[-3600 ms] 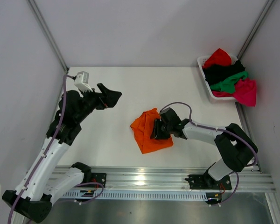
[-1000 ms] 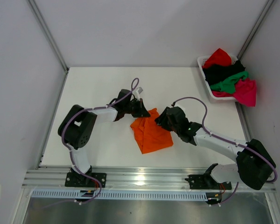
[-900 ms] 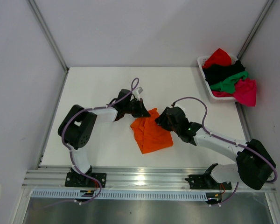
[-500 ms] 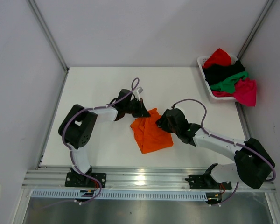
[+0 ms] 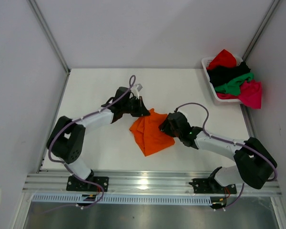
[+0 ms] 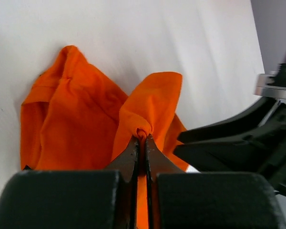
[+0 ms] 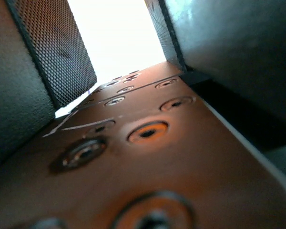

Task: Fold and stack the t-shirts
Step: Fold the tshirt

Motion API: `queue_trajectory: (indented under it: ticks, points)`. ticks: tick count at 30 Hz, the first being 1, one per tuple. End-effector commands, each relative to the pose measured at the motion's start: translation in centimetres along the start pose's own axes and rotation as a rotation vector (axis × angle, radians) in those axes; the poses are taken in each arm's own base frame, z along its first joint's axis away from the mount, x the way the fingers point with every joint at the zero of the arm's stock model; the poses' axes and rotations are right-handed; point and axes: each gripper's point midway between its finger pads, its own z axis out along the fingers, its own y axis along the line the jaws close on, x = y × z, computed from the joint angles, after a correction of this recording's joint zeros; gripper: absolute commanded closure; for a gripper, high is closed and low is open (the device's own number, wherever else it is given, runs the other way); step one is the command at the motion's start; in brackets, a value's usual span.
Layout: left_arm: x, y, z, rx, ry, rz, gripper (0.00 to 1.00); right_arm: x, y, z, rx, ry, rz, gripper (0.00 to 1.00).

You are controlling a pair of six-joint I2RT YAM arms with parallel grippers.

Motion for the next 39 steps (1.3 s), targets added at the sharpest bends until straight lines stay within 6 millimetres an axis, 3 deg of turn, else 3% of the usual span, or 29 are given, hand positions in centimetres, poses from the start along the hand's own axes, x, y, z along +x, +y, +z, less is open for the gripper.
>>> queue_trajectory:
  ticks: [1,6,12,17,27,33,39]
  points:
    - [-3.3,-2.9,-2.9,0.009,-0.088,0.079,1.00,-0.1,0.6,0.4,-0.023,-0.016,0.001,0.56]
    - [-4.9,-4.1,-5.5,-0.042,-0.132,0.089,0.99,0.1,0.5,0.8,-0.021,-0.008,-0.001,0.56]
    - [-4.8,-4.0,-8.1,-0.106,-0.184,0.083,1.00,0.7,0.2,1.1,-0.016,0.006,-0.001,0.56]
    - [-3.0,-1.7,-6.5,-0.161,-0.134,0.058,0.99,0.8,0.2,1.2,-0.017,0.011,0.002,0.56]
    - [-1.2,0.6,-3.5,-0.189,-0.056,0.014,0.99,0.9,-0.5,1.0,0.000,0.009,0.000,0.57]
    - [-1.3,1.6,-3.7,-0.244,-0.059,0.022,0.99,1.4,-1.2,1.0,0.010,0.017,0.004,0.57]
    - [-1.9,5.8,-5.7,-0.499,-0.106,0.032,0.96,1.8,-1.9,1.0,0.023,0.022,-0.009,0.57]
